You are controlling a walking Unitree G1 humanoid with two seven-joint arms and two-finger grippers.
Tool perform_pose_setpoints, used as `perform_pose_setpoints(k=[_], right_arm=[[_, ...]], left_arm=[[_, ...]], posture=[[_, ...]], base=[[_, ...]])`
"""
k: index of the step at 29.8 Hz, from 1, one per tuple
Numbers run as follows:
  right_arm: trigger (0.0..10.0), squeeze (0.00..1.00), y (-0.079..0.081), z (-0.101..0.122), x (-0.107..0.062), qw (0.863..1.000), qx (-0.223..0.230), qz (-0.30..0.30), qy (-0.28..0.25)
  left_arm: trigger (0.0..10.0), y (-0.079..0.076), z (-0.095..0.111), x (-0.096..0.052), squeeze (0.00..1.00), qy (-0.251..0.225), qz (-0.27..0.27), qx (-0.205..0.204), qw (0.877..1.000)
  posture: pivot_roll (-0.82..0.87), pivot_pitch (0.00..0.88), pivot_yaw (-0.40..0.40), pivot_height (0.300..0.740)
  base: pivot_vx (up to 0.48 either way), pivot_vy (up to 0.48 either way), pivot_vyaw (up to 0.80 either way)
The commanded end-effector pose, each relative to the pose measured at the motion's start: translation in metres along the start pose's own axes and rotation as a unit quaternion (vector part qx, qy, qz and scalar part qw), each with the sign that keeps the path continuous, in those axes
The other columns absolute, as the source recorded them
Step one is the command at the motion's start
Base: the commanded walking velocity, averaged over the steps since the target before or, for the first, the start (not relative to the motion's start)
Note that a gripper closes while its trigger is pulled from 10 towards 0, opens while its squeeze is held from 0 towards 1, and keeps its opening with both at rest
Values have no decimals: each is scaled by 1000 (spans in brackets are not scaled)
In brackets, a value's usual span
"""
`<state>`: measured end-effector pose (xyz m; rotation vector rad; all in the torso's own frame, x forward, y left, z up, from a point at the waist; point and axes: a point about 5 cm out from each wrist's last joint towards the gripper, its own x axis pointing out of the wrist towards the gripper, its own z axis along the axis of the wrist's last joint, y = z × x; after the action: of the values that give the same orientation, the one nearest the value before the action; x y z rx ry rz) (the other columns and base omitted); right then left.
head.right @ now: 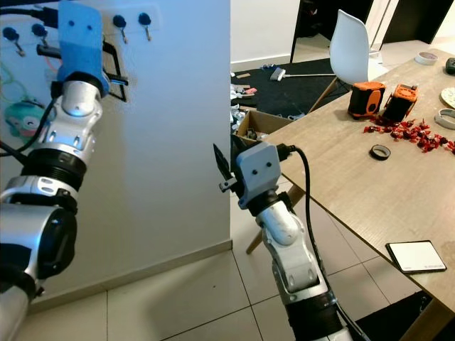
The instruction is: Hang keys on a hook
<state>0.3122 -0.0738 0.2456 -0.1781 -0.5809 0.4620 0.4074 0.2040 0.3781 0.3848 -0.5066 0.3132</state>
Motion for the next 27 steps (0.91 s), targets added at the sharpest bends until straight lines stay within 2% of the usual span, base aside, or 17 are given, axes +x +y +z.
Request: perform_pose_setpoints(k=[1, 15, 27], right_arm=[[10000, 0, 3, -2, -2, 1000, 0, 3, 3], [10000, 0, 3, -2, -4, 1000, -2, -2, 4], [10000, 0, 3, -2, -4, 1000, 0, -2, 5]], left_arm=[[10000, -10, 3, 0, 0, -1, -13, 1, 1000], [10000, -22, -9, -3, 0, 26, -37, 23, 999], [10000, -15, -9, 0, 0, 31, -16, 20, 999]], posture=[[13, 201, 53, 740], [2, 207, 67, 740], [8, 217, 62, 740]], base=[[0, 0, 0], [0, 0, 0], [0, 0, 0]])
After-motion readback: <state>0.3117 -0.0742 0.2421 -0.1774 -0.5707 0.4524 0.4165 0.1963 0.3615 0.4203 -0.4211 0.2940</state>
